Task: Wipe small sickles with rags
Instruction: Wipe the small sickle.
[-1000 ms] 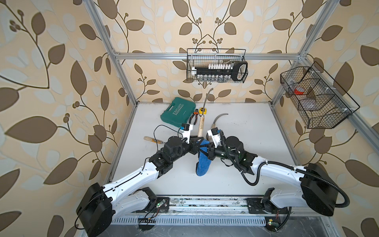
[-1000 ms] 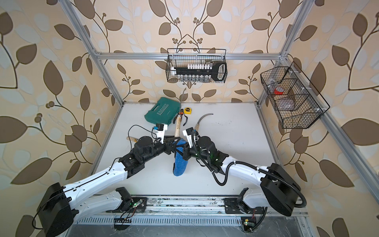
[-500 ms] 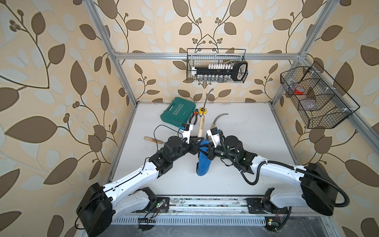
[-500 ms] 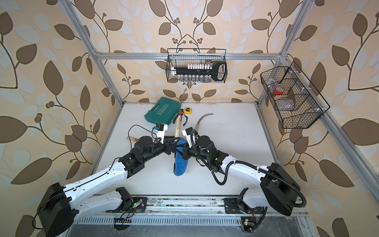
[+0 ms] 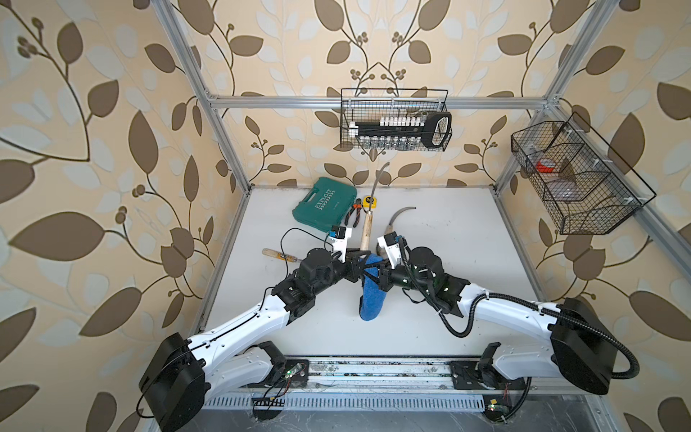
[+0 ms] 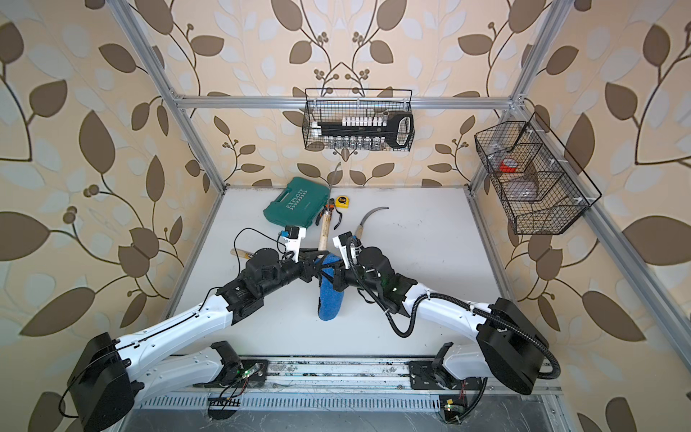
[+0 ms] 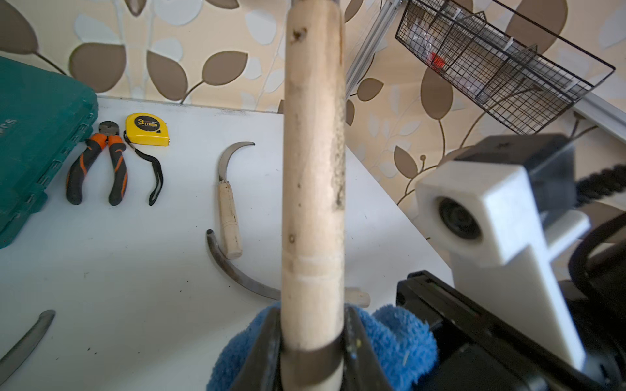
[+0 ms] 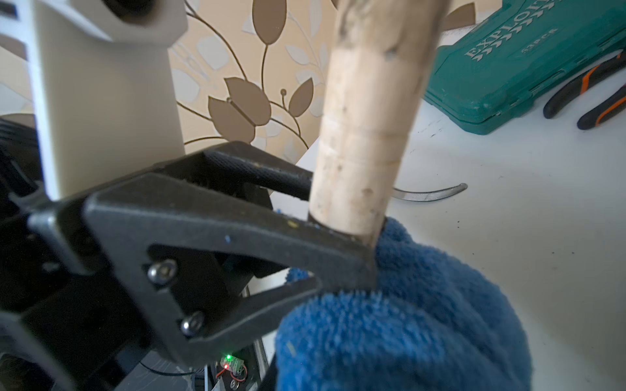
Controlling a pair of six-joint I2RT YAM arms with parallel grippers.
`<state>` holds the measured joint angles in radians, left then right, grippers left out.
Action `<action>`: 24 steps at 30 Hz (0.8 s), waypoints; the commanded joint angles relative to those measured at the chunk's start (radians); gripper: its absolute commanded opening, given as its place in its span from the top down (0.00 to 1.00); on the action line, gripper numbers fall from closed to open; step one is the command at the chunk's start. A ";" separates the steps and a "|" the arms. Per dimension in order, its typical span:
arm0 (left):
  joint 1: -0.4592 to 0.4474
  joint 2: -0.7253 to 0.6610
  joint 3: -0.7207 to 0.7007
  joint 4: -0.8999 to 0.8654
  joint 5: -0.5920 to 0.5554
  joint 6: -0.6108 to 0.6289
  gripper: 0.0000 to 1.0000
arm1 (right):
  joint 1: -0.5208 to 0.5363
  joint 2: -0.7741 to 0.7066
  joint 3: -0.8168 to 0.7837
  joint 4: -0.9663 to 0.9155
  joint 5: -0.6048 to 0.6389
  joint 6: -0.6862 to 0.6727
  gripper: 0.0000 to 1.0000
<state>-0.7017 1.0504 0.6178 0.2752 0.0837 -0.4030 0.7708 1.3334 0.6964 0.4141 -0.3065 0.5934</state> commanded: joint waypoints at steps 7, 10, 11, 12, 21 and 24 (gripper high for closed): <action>-0.030 0.045 0.078 -0.131 -0.127 0.000 1.00 | -0.321 0.006 -0.084 0.122 -0.180 0.157 1.00; -0.043 0.097 0.128 -0.186 -0.177 0.006 1.00 | -0.358 0.069 -0.056 0.160 -0.222 0.189 1.00; -0.047 0.115 0.144 -0.204 -0.190 0.005 1.00 | -0.359 0.093 -0.036 0.162 -0.235 0.187 1.00; -0.047 0.138 0.163 -0.220 -0.191 0.005 1.00 | -0.357 0.123 -0.012 0.171 -0.257 0.189 1.00; -0.051 0.249 0.252 -0.275 -0.162 0.026 1.00 | -0.289 0.370 0.150 0.259 -0.389 0.201 1.00; -0.051 0.265 0.264 -0.288 -0.179 0.027 1.00 | -0.270 0.382 0.157 0.290 -0.398 0.207 1.00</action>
<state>-0.7410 1.3128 0.8314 -0.0097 -0.0631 -0.3943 0.4862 1.7073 0.8215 0.6247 -0.6483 0.7933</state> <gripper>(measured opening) 0.237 0.134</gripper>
